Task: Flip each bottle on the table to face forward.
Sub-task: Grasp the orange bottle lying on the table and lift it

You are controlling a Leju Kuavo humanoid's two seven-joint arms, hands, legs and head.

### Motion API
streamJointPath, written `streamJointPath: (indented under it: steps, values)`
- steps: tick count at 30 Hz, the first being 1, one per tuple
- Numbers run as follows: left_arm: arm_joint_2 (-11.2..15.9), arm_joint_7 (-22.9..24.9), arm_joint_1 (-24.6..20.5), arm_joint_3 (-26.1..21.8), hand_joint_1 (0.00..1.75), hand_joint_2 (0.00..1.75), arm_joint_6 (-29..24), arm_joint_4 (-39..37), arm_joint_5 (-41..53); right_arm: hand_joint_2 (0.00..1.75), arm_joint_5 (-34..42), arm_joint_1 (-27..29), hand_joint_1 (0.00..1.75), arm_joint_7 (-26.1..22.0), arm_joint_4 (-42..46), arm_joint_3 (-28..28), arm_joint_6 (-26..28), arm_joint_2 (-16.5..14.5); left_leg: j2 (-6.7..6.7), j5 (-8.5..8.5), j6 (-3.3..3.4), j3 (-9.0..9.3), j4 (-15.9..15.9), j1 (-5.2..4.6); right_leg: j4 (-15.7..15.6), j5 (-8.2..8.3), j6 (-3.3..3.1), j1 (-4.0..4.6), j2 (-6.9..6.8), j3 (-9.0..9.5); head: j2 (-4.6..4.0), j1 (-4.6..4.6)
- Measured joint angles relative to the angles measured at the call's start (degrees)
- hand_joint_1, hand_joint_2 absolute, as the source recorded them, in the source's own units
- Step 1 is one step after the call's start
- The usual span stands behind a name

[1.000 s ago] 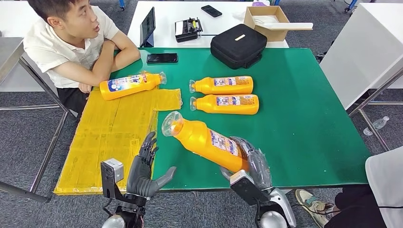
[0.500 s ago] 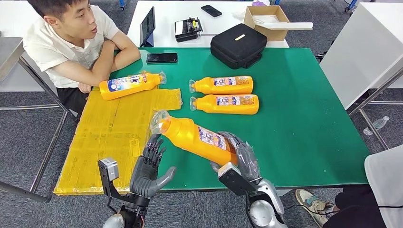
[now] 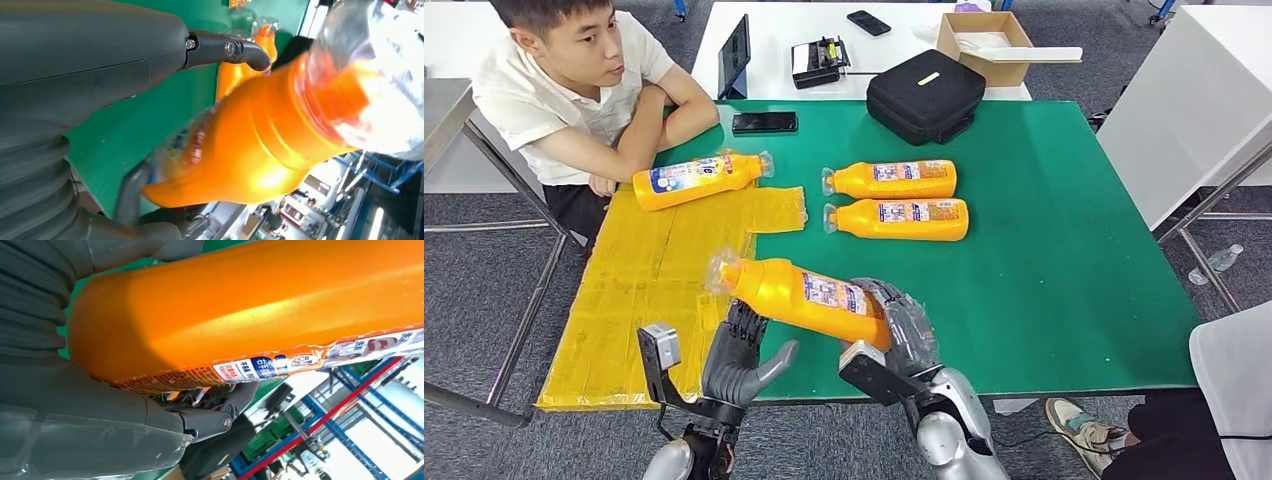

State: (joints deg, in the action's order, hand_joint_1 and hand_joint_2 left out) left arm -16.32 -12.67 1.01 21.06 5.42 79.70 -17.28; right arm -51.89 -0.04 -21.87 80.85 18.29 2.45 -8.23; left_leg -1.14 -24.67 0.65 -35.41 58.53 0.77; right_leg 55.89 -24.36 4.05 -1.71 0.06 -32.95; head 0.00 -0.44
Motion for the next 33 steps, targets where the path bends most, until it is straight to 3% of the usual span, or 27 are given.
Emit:
streamJointPath:
  steps: [17,18,21,22,23,33]
  values:
    - [-0.5,-1.4,-2.7,-0.2,0.00,1.75,-1.2,-3.7,-7.2,1.75,1.2,-1.6,1.75,-1.0,-4.5,4.7,0.5,-2.6,-0.01,0.00,0.00,-0.04,0.0,0.00,0.0,0.00,0.00,-0.01,0.00,-0.05,0.00,0.01]
    - [-0.5,-1.4,-2.8,-0.2,0.18,1.75,-0.8,-3.8,-8.2,1.75,1.9,-1.8,1.75,-1.2,-4.9,4.8,0.3,-2.7,-0.01,0.00,0.00,-0.04,0.0,0.00,0.0,0.00,0.00,-0.01,0.00,-0.05,0.00,0.01]
    - [-0.5,-1.6,-2.8,-0.2,1.42,1.75,0.7,-3.9,-10.8,1.75,4.3,-2.2,1.75,-2.2,-6.5,4.7,-0.6,-2.9,0.00,0.00,0.00,-0.04,0.0,0.00,0.0,0.00,0.00,-0.01,0.00,-0.05,0.00,0.01]
    - [-0.5,-1.6,-2.8,-0.2,1.68,1.75,1.2,-3.9,-11.4,1.75,4.9,-2.4,1.75,-2.5,-7.1,4.6,-0.8,-3.0,0.00,0.00,0.00,-0.04,0.0,0.00,0.0,0.00,0.00,-0.01,0.00,-0.06,0.00,0.01]
    - [-0.5,-1.6,-2.8,-0.1,1.75,1.75,1.6,-3.9,-12.0,1.75,5.4,-2.6,1.75,-2.8,-7.6,4.6,-0.9,-3.1,0.00,0.00,0.00,-0.04,0.0,0.00,0.0,0.00,0.00,-0.01,0.00,-0.06,0.00,0.01]
    - [-0.5,-2.6,-2.9,-0.1,1.75,1.75,5.1,-3.9,-15.1,1.75,11.1,-3.6,1.75,-4.9,-11.1,4.3,-4.1,-3.5,0.00,0.00,0.00,-0.04,0.0,0.00,0.0,0.00,0.00,-0.01,0.00,-0.07,0.00,0.01]
